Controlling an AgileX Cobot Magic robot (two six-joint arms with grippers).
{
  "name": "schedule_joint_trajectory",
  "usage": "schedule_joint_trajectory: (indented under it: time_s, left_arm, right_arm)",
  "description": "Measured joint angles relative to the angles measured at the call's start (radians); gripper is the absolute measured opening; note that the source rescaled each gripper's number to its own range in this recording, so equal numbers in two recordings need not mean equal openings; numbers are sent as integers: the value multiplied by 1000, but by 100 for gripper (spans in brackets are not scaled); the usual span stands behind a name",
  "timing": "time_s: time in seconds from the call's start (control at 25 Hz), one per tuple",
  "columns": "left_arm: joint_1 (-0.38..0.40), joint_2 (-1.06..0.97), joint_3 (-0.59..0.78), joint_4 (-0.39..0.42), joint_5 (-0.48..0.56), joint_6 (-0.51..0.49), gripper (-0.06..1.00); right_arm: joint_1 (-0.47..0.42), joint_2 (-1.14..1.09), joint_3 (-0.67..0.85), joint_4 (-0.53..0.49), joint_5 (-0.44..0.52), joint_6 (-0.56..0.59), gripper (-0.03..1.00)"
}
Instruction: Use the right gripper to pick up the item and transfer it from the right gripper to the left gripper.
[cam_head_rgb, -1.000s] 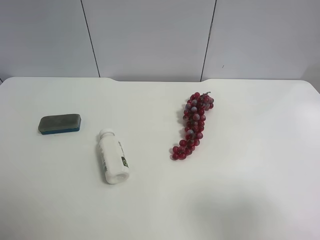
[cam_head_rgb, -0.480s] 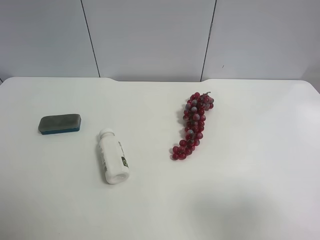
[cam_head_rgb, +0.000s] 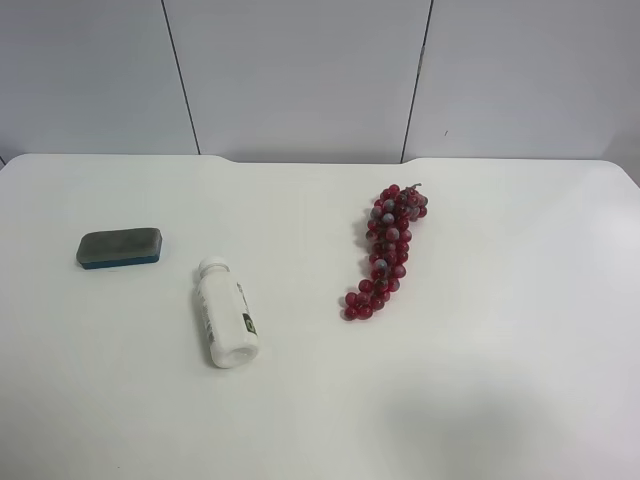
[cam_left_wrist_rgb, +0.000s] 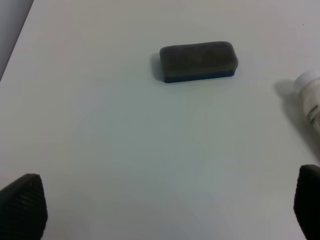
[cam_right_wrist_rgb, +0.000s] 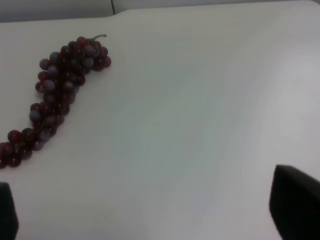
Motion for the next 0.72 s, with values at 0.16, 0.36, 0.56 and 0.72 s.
schedule_joint_trajectory:
  time_s: [0.16, 0.36, 0.56, 0.72]
  left_arm:
    - [0, 0, 0, 3, 0, -3, 100]
    - [0, 0, 0, 6, 0, -4, 100]
    - [0, 0, 0, 6, 0, -4, 100]
    - [0, 0, 0, 6, 0, -4, 100]
  right_arm:
    - [0, 0, 0, 0, 0, 0, 99]
    - [0, 0, 0, 0, 0, 0, 99]
    - [0, 0, 0, 0, 0, 0, 99]
    - [0, 0, 0, 0, 0, 0, 99]
